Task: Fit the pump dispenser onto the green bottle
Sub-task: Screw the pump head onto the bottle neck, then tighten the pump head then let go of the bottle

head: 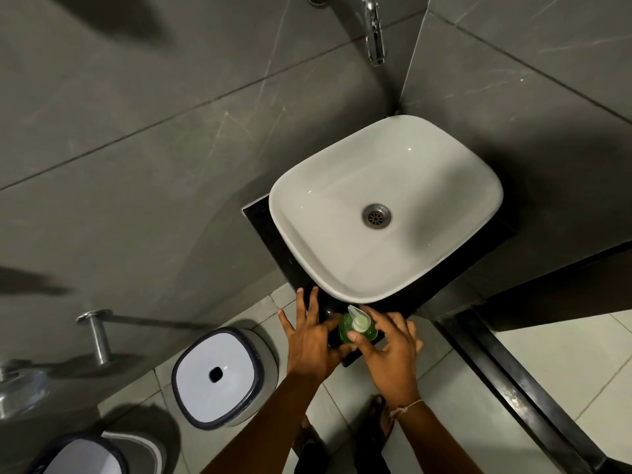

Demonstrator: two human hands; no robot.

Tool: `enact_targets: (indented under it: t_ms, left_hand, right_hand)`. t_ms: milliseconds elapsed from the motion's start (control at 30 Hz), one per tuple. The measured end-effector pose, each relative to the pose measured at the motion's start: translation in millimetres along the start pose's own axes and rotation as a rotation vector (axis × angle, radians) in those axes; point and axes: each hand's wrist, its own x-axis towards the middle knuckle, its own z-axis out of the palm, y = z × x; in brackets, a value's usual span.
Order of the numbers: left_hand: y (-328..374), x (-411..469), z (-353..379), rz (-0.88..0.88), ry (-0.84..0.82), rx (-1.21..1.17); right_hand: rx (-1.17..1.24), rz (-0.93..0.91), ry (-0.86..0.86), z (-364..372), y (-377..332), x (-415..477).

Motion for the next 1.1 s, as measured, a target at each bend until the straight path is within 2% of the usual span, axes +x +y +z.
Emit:
enact_targets:
  t_ms: [100,333,433,567,800,933,1033,1100]
  left_hand:
    - [0.4,0.1,0.7,-0.002,0.01,0.004]
    - [0.3,0.2,0.3,-0.001,0.005,0.019]
    - [-0.6,0.8,-0.4,0.002,-0.01,0.029]
    - [-0.4,0.3,-0.8,0.01,-0.006,0.023]
    - [0.4,1.8,-2.6,0.012,-0.022,0.036]
    - [-1.5,0.4,0.7,0.017,-0.004,0.033]
    - [-2.2,1.2,2.4,0.003,-0.021,0.041]
    - [-2.7,2.2,3.0,0.0,-0.031,0.042]
  right_hand:
    - [-0.015,-0.022,-0.029,-2.6,-3.6,3.9]
    - [-0.037,0.036,0.13,8.2,-11.1,-0.6]
    - [-0.017,0.039,0.072,5.6,-8.1,-1.4]
    - [-0.036,-0.056,-0.078,-5.9,2.0,4.9]
    - [-0.077,-0.053,0.065,0.1,-6.0,1.2]
    - [-0.098,-0.07,-0.019,-13.4,-3.9,0.9]
    - [-0.104,-0.155,0.017,-41.0,-0.6,4.8]
    - [-0.168,-0.308,0.0,-60.4,-3.2,14.3]
